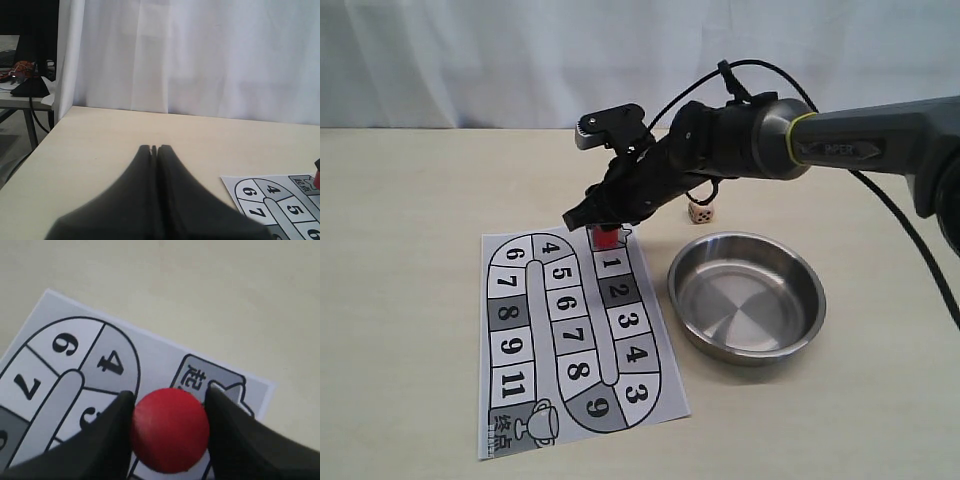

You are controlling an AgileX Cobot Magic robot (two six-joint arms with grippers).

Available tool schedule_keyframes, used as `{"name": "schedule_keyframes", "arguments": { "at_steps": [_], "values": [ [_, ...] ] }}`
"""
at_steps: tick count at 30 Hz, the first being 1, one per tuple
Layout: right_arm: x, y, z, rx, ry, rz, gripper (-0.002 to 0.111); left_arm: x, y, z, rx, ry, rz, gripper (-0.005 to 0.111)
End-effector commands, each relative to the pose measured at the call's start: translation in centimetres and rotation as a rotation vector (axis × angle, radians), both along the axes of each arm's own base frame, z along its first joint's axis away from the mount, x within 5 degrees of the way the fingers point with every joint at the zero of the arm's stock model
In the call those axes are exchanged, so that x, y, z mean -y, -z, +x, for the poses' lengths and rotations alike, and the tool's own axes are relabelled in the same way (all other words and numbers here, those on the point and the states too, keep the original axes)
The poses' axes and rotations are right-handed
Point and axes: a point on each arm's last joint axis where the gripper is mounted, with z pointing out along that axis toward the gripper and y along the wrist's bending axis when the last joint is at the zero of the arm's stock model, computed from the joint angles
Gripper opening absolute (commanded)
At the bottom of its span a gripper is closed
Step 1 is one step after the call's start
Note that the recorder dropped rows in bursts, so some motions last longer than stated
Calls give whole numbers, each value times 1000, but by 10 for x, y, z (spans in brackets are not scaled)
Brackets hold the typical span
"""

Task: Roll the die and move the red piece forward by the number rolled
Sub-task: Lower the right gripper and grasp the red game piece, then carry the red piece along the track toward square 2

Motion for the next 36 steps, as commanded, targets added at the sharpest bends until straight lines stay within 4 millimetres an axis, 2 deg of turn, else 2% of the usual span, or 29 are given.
{"name": "schedule_keyframes", "arguments": {
  "at_steps": [1,9,18,28,32,36],
  "values": [
    [1,-3,-6,-36,-34,-23,4,0,-2,0,12,7,-8,0],
    [4,11,-8,-37,-16,-34,4,0,-2,0,12,7,-8,0],
    [4,39,-10,-105,-24,-67,4,0,-2,0,12,7,-8,0],
    [6,-19,-18,-53,-53,-30,4,0,-2,0,12,7,-8,0],
    [7,-18,-21,-90,-67,-40,4,0,-2,0,12,7,-8,0],
    [10,-9,-27,-124,-67,-55,4,0,-2,0,12,7,-8,0]
  ]
}}
